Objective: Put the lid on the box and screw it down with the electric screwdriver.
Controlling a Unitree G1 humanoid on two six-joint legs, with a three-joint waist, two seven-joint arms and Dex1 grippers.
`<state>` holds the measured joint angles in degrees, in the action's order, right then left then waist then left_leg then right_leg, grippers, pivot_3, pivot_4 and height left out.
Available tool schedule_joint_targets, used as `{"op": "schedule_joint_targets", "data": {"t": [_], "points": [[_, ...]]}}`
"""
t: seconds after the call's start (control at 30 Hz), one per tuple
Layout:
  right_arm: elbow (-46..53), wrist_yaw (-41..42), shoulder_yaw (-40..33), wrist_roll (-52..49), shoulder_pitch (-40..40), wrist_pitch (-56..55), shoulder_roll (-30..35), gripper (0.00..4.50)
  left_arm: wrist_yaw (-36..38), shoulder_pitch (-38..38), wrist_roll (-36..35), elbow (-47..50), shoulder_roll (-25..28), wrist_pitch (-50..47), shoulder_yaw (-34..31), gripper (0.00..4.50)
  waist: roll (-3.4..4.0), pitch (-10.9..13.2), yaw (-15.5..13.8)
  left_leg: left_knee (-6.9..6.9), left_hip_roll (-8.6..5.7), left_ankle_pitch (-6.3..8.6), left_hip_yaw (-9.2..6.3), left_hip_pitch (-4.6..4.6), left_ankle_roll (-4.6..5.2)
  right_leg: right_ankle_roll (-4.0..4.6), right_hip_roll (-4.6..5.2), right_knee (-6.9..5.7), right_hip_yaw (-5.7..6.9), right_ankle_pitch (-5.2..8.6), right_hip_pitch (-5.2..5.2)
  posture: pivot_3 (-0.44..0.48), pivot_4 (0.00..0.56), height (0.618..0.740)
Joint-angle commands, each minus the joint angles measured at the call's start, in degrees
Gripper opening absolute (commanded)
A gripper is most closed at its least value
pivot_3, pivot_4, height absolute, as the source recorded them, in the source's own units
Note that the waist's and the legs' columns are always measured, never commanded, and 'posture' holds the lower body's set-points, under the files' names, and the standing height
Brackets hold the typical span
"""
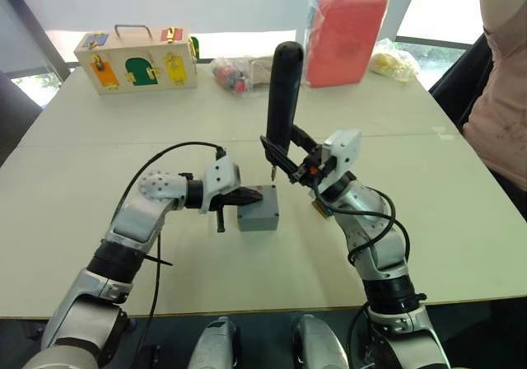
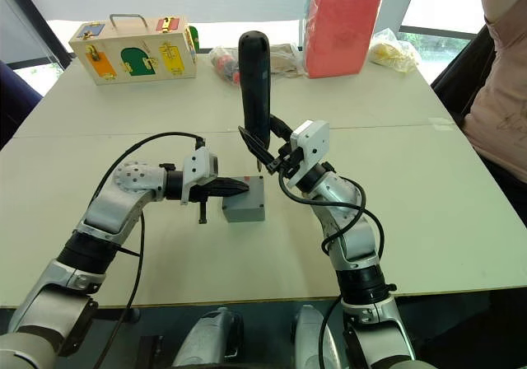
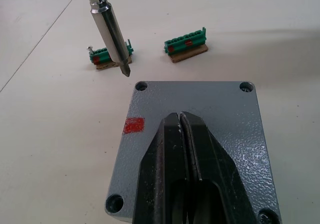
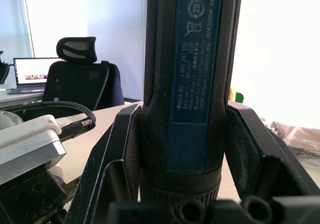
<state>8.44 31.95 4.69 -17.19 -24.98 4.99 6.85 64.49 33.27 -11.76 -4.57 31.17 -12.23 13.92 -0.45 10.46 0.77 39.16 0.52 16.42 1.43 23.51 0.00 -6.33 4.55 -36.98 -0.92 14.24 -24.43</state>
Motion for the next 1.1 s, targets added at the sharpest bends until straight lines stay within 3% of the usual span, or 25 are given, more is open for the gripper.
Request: {"op": "schedule_joint_targets", "data": {"t": [0.03, 1.1], "points": [[2.43, 0.19, 0.02, -1.29, -1.53, -1.62, -0.74, 1.82, -0.08, -1.09, 0.75, 0.32, 0.63, -0.72, 0.0, 0.0, 0.0, 0.0, 0.01, 0.0, 0.0, 0.0, 0.0, 0.0, 0.0, 0.0, 0.0, 0.0, 0.0, 0.0, 0.0, 0.0, 0.15, 0.73], [-2.82, 2.26, 1.02, 0.84, 1.43, -6.08, 0.54, 1.82, -0.15, -1.36, 0.84, 1.07, 1.33, -1.25, -0.05, 0.0, 0.0, -0.01, 0.03, 0.0, 0.0, 0.0, 0.0, -0.01, 0.0, 0.0, 0.0, -0.01, 0.0, 0.0, 0.0, 0.0, 0.15, 0.73]]}}
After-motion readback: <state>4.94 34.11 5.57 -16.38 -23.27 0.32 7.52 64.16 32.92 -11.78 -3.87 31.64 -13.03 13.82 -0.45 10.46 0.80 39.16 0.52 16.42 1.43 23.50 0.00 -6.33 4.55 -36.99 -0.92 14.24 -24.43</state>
